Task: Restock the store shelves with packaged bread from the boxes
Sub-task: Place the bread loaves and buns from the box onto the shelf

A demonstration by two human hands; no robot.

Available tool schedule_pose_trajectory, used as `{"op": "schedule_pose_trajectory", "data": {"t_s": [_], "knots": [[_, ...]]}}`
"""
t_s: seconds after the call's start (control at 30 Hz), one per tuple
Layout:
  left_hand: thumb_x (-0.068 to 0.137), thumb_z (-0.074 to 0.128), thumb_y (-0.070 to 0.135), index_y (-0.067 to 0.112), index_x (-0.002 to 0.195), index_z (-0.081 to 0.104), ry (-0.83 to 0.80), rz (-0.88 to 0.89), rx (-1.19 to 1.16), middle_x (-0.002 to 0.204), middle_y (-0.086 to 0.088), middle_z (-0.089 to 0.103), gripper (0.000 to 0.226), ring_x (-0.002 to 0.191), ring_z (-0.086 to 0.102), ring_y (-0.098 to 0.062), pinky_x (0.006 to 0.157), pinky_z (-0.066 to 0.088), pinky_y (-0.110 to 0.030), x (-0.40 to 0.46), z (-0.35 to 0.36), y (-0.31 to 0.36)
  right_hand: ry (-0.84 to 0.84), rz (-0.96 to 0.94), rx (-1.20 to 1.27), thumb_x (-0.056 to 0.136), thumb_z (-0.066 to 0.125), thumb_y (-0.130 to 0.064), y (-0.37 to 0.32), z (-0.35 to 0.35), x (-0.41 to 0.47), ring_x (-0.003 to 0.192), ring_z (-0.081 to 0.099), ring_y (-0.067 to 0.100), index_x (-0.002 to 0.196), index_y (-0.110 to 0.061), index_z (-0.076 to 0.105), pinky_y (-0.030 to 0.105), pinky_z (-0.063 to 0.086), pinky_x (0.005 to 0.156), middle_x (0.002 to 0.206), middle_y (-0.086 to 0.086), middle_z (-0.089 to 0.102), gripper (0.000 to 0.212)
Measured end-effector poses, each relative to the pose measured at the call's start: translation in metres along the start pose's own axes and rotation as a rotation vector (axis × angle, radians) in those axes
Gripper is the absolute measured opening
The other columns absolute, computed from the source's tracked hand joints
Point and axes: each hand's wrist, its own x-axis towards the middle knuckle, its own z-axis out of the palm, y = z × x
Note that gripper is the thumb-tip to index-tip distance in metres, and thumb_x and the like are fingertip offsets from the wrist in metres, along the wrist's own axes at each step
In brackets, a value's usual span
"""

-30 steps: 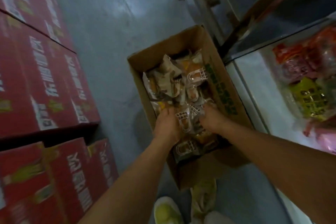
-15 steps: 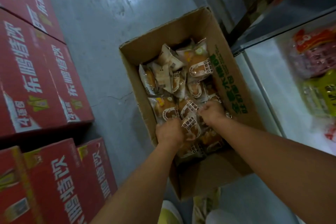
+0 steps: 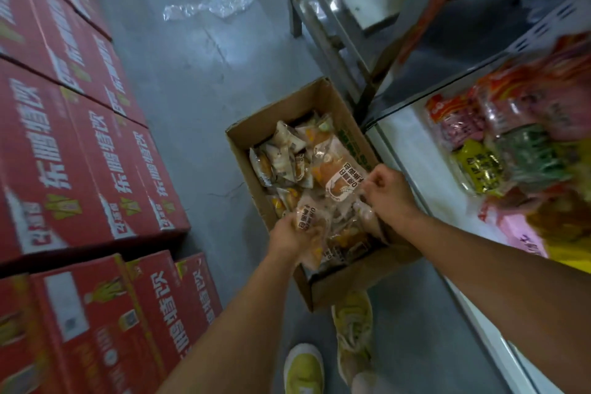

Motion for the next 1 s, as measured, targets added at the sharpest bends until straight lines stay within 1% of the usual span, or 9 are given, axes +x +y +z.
{"op": "schedule_pose_trajectory", "data": {"t_s": [0.07, 0.17, 0.33, 0.47, 0.63, 0.73, 0.83, 0.93, 1.0], "knots": [[0.082, 0.079, 0.013, 0.011, 0.104, 0.065, 0.047, -0.036, -0.175, 0.103, -0.01, 0.072, 0.026, 0.097, 0.069, -0.027, 0.09, 0.056, -0.049, -0.026, -0.012, 0.014, 0.017, 0.08, 0.188, 0.091, 0.06, -0.005, -0.016, -0.019, -0.025, 0.083, 0.062, 0.023, 0.075, -0.011, 0.052, 0.036, 0.054, 0.069, 0.087, 0.013, 0.062, 0.019], [0.077, 0.084, 0.023, 0.011, 0.112, 0.065, 0.015, -0.021, -0.416, 0.107, -0.012, 0.073, 0.042, 0.1, 0.069, -0.032, 0.085, 0.056, -0.057, -0.077, -0.026, 0.041, -0.026, 0.225, 0.6, 0.091, 0.06, 0.004, -0.044, -0.045, -0.07, 0.093, 0.066, 0.027, 0.079, -0.005, 0.052, 0.031, 0.059, 0.077, 0.098, 0.019, 0.063, 0.016], [0.087, 0.073, 0.032, 0.019, 0.126, 0.059, -0.083, 0.089, -0.56, 0.115, -0.008, 0.071, 0.043, 0.099, 0.07, -0.028, 0.055, 0.058, -0.033, -0.177, -0.033, 0.085, -0.098, 0.236, 0.942, 0.089, 0.061, 0.004, -0.089, -0.081, -0.153, 0.096, 0.068, 0.028, 0.084, -0.003, 0.054, 0.037, 0.056, 0.085, 0.103, 0.018, 0.066, 0.011], [0.092, 0.065, 0.039, 0.025, 0.137, 0.052, -0.15, 0.19, -0.617, 0.117, -0.008, 0.07, 0.049, 0.089, 0.072, -0.022, 0.052, 0.057, -0.029, -0.253, -0.042, 0.109, -0.044, 0.201, 0.951, 0.087, 0.065, 0.001, -0.126, -0.108, -0.216, 0.091, 0.069, 0.027, 0.085, -0.002, 0.06, 0.034, 0.056, 0.076, 0.1, 0.018, 0.067, 0.006], [0.058, 0.09, 0.052, 0.022, 0.135, 0.053, -0.259, 0.373, -0.492, 0.12, -0.01, 0.07, 0.091, 0.104, 0.071, -0.032, 0.088, 0.057, -0.052, -0.332, -0.053, 0.13, 0.018, 0.119, 0.89, 0.086, 0.068, -0.001, -0.159, -0.144, -0.286, 0.085, 0.07, 0.022, 0.08, -0.008, 0.063, 0.032, 0.055, 0.073, 0.09, 0.012, 0.071, 0.01], [0.057, 0.093, 0.04, 0.017, 0.131, 0.055, -0.288, 0.464, -0.416, 0.117, -0.01, 0.072, 0.086, 0.101, 0.072, -0.03, 0.082, 0.06, -0.045, -0.371, -0.057, 0.142, 0.043, 0.088, 0.864, 0.084, 0.07, -0.001, -0.172, -0.164, -0.325, 0.076, 0.065, 0.019, 0.074, -0.01, 0.061, 0.027, 0.053, 0.062, 0.08, 0.007, 0.069, 0.016], [0.041, 0.098, 0.041, 0.017, 0.126, 0.057, -0.292, 0.472, -0.396, 0.123, -0.011, 0.068, 0.097, 0.102, 0.071, -0.03, 0.082, 0.06, -0.045, -0.405, -0.058, 0.153, 0.026, 0.048, 0.831, 0.082, 0.073, -0.003, -0.175, -0.184, -0.36, 0.072, 0.061, 0.016, 0.071, -0.011, 0.059, 0.025, 0.048, 0.059, 0.074, 0.004, 0.067, 0.019], [0.071, 0.084, 0.016, 0.013, 0.122, 0.059, -0.353, 0.535, -0.347, 0.116, -0.01, 0.072, 0.057, 0.095, 0.073, -0.025, 0.071, 0.06, -0.034, -0.444, -0.054, 0.16, 0.06, 0.029, 0.765, 0.081, 0.073, 0.0, -0.175, -0.205, -0.395, 0.069, 0.058, 0.014, 0.083, -0.002, 0.064, 0.025, 0.044, 0.059, 0.076, 0.006, 0.066, 0.009], [0.082, 0.075, 0.008, 0.015, 0.119, 0.062, -0.389, 0.584, -0.298, 0.11, -0.007, 0.074, 0.039, 0.094, 0.074, -0.022, 0.07, 0.058, -0.032, -0.476, -0.048, 0.158, 0.095, 0.004, 0.734, 0.081, 0.071, 0.004, -0.172, -0.22, -0.424, 0.066, 0.055, 0.015, 0.096, 0.01, 0.065, 0.023, 0.041, 0.056, 0.08, 0.012, 0.064, 0.017]]}}
